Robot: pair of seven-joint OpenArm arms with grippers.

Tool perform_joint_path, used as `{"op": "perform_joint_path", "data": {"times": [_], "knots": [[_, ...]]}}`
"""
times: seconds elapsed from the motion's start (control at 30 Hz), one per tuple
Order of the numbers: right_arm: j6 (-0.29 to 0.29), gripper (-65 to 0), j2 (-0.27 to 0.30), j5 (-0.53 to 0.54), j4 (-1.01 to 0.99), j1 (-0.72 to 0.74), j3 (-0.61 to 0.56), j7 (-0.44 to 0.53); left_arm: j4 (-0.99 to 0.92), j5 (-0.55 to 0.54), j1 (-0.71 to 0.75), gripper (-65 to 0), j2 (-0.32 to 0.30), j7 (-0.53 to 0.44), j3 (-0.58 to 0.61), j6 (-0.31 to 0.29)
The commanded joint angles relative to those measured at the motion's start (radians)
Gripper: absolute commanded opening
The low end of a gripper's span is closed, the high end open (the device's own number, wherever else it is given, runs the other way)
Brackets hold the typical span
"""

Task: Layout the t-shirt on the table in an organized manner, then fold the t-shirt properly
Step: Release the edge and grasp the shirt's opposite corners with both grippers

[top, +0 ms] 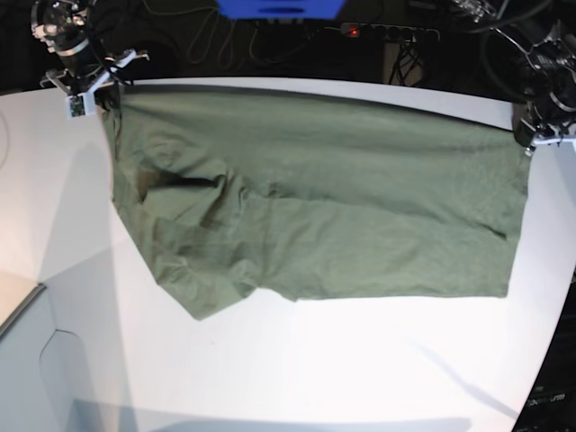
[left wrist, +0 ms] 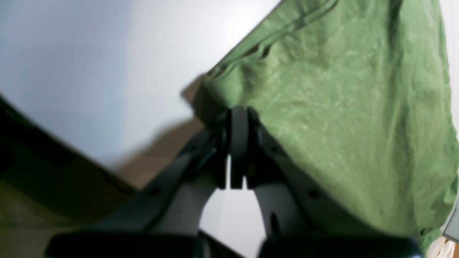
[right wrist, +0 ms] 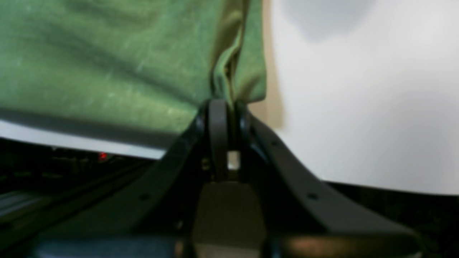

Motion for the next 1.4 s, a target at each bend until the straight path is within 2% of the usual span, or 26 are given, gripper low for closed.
{"op": "perform_joint_path", "data": {"times": [0.0, 0.23, 0.3, 0.47, 0.53, 0.67, 0.8, 0.9, 1.03, 1.1, 1.23, 1.37], "knots": [[-0.004, -65.0, -0.001, 0.011, 0.017, -0.010, 0.006, 0.018, 0.039, -0.010, -0.001, -65.0, -0.018, -0.011, -0.003, -0.005], [-0.004, -65.0, -0.010, 0.011, 0.020, -0.015, 0.000, 0.019, 0.162, -0.010, 0.022, -65.0, 0.018, -0.005, 0.000, -0.005], [-0.004, -64.8, -0.014, 0.011, 0.020, -0.016, -0.001, 0.019, 0.182, -0.007, 0.024, -61.9, 0.021, -0.002, 0.002, -0.005], [-0.004, -50.1, -0.029, 0.011, 0.066, -0.032, 0.000, 0.019, 0.206, -0.009, 0.025, -43.5, 0.021, -0.002, -0.001, -0.003], [-0.004, -44.3, -0.032, 0.011, 0.113, -0.042, -0.001, 0.019, 0.225, -0.009, 0.042, -39.1, 0.021, -0.002, -0.003, -0.003], [-0.004, -37.2, -0.061, 0.011, 0.195, -0.041, 0.012, 0.019, 0.285, -0.010, 0.050, -35.9, 0.024, -0.002, -0.003, -0.003], [-0.004, -34.7, -0.063, 0.011, 0.213, -0.018, 0.012, 0.016, 0.374, -0.010, 0.050, -35.2, 0.034, -0.002, -0.004, -0.003], [-0.004, -34.5, -0.063, 0.011, 0.206, 0.042, 0.012, 0.007, 0.412, -0.010, 0.042, -31.3, 0.034, -0.013, -0.004, -0.003], [-0.004, -34.6, -0.064, 0.004, 0.150, 0.193, 0.008, 0.006, 0.410, -0.003, -0.038, -19.9, 0.024, -0.015, -0.001, -0.001], [-0.004, -34.6, -0.060, 0.003, 0.109, 0.289, 0.002, -0.030, 0.409, -0.001, -0.087, -15.9, 0.022, -0.015, 0.003, 0.005], [-0.004, -34.4, -0.030, 0.001, 0.011, 0.464, -0.005, -0.163, 0.395, 0.011, -0.173, -15.0, -0.001, -0.015, 0.065, 0.009], [-0.004, -34.4, 0.028, 0.001, -0.166, 0.627, -0.031, -0.254, 0.278, 0.109, -0.257, -14.8, -0.050, -0.065, 0.169, 0.009]]}}
